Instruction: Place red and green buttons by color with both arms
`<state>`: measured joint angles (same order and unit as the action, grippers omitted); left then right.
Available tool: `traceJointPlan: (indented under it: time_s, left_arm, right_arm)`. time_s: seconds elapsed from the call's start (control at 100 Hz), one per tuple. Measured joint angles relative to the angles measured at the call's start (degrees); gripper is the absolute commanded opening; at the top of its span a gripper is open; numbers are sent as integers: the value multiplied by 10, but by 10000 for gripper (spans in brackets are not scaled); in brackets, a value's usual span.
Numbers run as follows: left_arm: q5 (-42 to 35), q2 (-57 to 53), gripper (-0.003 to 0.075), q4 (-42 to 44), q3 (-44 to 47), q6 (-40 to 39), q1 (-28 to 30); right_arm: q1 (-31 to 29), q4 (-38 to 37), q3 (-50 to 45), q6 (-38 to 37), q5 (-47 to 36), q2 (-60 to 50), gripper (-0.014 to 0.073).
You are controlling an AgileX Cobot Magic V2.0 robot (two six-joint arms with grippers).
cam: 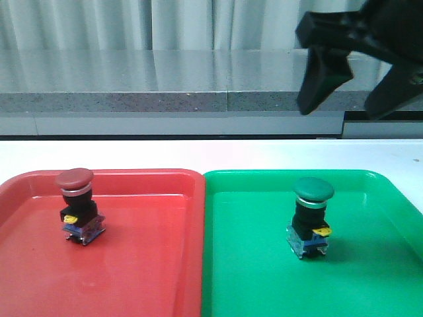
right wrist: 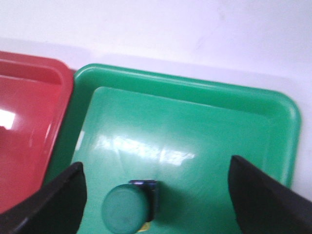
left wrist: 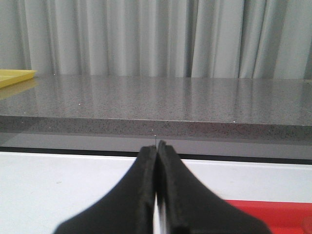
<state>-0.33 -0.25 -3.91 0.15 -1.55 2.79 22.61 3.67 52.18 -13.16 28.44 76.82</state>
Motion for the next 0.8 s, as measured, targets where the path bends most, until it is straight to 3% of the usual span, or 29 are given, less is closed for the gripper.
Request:
traceJointPlan:
  time_s: [0.21, 0.28, 0.61, 0.67, 0.8]
  left_arm:
    - [0, 0, -20, 0, 0, 0, 0]
    - [0, 0, -20, 0, 0, 0, 0]
    - [0, 0, -20, 0, 0, 0, 0]
    - [0, 0, -20, 0, 0, 0, 0]
    - [0, 0, -20, 0, 0, 0, 0]
  right_arm:
    - [-92, 11, -39, 40, -1, -53, 591]
    - [-120, 13, -58, 56, -6, -75, 545]
    - [-229, 19, -156, 75, -54, -199, -16]
    - [-242, 19, -178, 75, -71, -223, -72]
    - [-253, 18, -215, 75, -94, -271, -64]
